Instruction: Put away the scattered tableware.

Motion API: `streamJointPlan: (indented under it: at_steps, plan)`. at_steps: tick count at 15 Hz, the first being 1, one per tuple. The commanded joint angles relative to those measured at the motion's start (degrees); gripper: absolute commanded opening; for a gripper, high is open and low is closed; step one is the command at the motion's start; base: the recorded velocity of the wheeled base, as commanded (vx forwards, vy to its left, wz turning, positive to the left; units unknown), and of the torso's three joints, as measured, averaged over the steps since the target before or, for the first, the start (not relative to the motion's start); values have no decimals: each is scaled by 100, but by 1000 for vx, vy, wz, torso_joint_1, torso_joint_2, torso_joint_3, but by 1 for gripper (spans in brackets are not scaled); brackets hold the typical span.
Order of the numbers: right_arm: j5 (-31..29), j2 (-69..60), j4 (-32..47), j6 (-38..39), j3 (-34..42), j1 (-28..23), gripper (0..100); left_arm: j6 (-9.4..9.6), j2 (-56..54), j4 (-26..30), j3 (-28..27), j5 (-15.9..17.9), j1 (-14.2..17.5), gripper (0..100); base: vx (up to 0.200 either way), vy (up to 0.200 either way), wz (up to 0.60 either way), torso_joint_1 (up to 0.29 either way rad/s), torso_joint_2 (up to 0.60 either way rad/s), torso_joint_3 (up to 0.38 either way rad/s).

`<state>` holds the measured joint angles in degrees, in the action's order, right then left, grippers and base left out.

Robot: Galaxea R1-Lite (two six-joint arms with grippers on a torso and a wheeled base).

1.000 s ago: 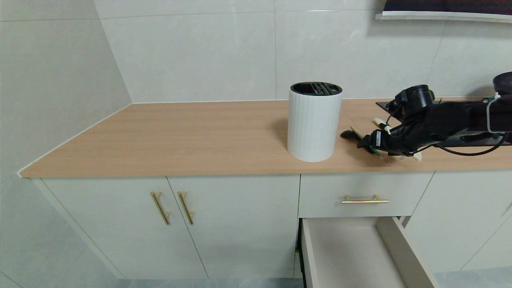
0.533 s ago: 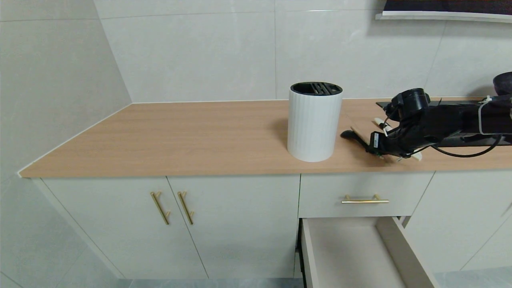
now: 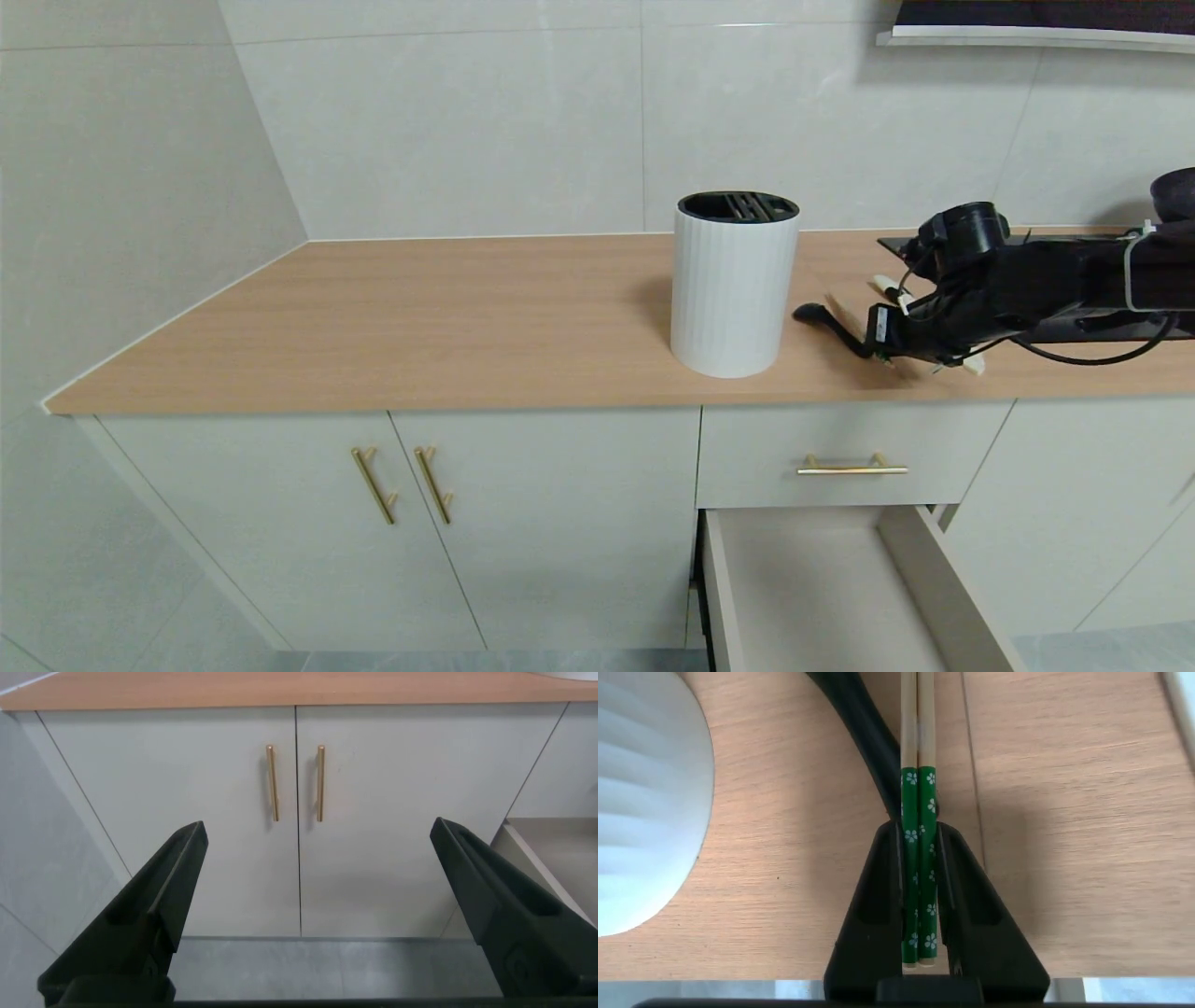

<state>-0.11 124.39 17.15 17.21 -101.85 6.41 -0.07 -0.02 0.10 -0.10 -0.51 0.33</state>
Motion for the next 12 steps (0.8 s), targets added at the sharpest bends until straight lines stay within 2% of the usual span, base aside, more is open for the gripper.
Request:
streamJointPlan:
  at_steps: [1,4,10,12]
  plan:
    - [-59,-328,-1,19,34,-17,0,-1,2,-1,1,-2,2,100,0,0,0,0,0,0]
    - [-59,-1084,-1,54,491,-61,0,-1,2,-1,1,-2,2,100,0,0,0,0,0,0]
    - [-77,-4081,43,-25,3075,88,0,-1,2,-1,1,-2,2,100,0,0,0,0,0,0]
    - [-253,-4784,904,-113,3479,273,0,-10,2,-1,1,-2,2,100,0,0,0,0,0,0]
